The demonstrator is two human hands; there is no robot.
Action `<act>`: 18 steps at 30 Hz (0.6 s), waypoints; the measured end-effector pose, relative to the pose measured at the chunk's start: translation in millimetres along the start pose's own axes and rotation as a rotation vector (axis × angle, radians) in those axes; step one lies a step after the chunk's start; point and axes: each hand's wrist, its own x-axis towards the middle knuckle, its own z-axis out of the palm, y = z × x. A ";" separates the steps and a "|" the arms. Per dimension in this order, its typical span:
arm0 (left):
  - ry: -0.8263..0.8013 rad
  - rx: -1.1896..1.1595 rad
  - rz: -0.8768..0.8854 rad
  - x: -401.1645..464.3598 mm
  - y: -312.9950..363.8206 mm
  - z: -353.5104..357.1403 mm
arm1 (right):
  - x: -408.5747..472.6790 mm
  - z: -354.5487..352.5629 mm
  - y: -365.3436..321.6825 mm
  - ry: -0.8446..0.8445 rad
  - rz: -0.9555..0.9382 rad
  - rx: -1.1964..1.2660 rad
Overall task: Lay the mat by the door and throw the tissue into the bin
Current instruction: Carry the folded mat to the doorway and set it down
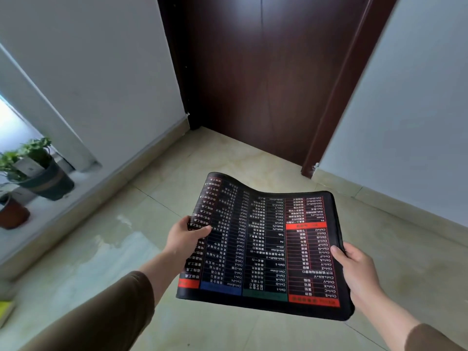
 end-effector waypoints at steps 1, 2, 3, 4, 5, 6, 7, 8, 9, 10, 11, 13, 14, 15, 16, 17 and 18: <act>-0.003 0.002 0.003 5.2 8.8 -4.7 | 3.0 8.1 -6.6 0.005 0.001 0.000; -0.001 0.002 0.007 9.2 15.6 -8.1 | 4.4 14.7 -12.6 0.004 -0.006 -0.005; -0.005 0.000 0.013 17.3 24.9 -12.5 | 9.5 23.3 -18.8 0.007 -0.009 -0.002; -0.005 -0.002 0.011 23.3 31.3 -16.6 | 13.2 30.3 -24.4 0.011 -0.004 0.001; -0.008 -0.003 0.006 32.2 39.0 -20.0 | 18.9 38.0 -30.3 0.014 0.001 0.008; -0.009 -0.004 0.006 39.1 45.9 -23.0 | 23.4 44.7 -36.0 0.013 0.005 0.015; -0.008 -0.002 0.006 46.4 52.6 -25.6 | 28.0 51.2 -41.4 0.013 0.010 0.018; -0.007 0.002 0.004 55.4 60.1 -28.2 | 34.4 58.3 -47.0 0.017 0.012 0.022; -0.005 0.006 0.004 63.8 67.3 -30.4 | 39.7 65.1 -52.9 0.020 0.011 0.030; -0.006 0.006 0.007 74.4 76.8 -33.3 | 47.4 73.8 -60.3 0.016 0.003 0.031; -0.014 0.007 0.012 86.0 86.4 -36.4 | 56.2 82.8 -66.1 0.020 0.002 0.025; -0.022 0.001 0.019 107.5 103.6 -42.0 | 72.5 99.5 -78.0 0.036 -0.001 0.022; -0.026 0.000 0.021 116.4 111.2 -45.3 | 78.5 108.0 -84.2 0.037 0.002 0.028; -0.026 -0.004 0.021 123.7 117.1 -48.6 | 83.7 116.1 -89.2 0.039 0.006 0.029; -0.026 -0.006 0.023 135.5 124.8 -54.3 | 92.1 127.7 -94.1 0.043 0.006 0.029; -0.028 -0.007 0.026 144.0 130.4 -57.9 | 95.9 136.4 -99.1 0.046 0.003 0.033; -0.028 -0.007 0.027 150.9 136.2 -61.4 | 98.6 144.5 -104.5 0.047 -0.003 0.033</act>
